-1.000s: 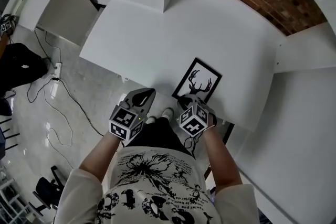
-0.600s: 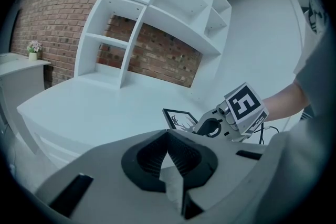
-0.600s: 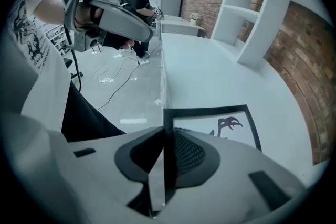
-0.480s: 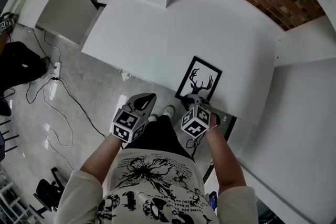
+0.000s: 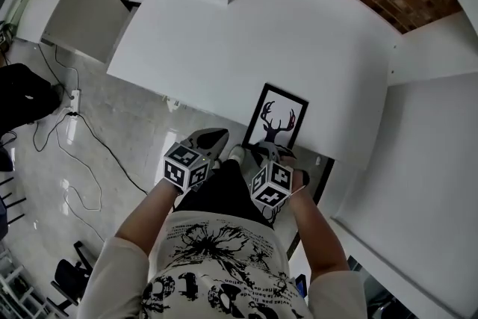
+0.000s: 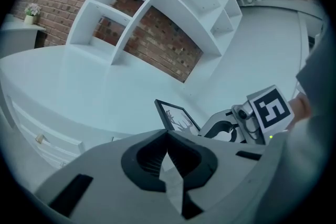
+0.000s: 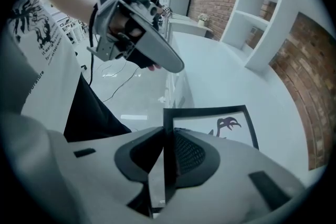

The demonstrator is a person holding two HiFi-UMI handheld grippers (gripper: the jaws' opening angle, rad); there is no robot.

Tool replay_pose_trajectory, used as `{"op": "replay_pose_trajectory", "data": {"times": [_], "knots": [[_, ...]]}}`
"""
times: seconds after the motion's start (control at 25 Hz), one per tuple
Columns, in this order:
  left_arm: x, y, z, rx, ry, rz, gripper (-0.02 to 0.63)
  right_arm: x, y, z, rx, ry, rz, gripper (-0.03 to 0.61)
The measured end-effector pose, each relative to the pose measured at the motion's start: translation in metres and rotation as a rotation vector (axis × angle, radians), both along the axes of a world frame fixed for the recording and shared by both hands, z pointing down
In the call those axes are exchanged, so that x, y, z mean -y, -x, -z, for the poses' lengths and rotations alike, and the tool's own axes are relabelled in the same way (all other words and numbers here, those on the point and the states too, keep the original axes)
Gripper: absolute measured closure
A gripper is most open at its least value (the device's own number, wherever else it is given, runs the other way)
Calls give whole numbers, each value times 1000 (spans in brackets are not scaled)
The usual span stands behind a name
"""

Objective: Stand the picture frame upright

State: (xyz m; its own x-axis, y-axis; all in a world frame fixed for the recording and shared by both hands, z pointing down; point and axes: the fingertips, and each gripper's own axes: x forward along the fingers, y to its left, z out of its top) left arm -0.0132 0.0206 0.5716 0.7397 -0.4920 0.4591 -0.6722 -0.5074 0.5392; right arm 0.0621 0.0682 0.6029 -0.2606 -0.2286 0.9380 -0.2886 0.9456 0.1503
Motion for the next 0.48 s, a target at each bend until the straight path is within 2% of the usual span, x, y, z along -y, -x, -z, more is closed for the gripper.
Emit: {"op": "replay_pose_trajectory", "data": {"times": [0.32, 0.4, 0.48], "knots": [[4, -21, -20, 5, 39, -57, 604, -15, 1, 4, -15, -19, 17, 509], [2, -27, -25, -50, 88, -61, 604, -18, 1, 3, -15, -21, 16, 509], [1, -34, -30, -147, 178, -54, 550, -21, 1, 2, -22, -24, 21, 509]]}}
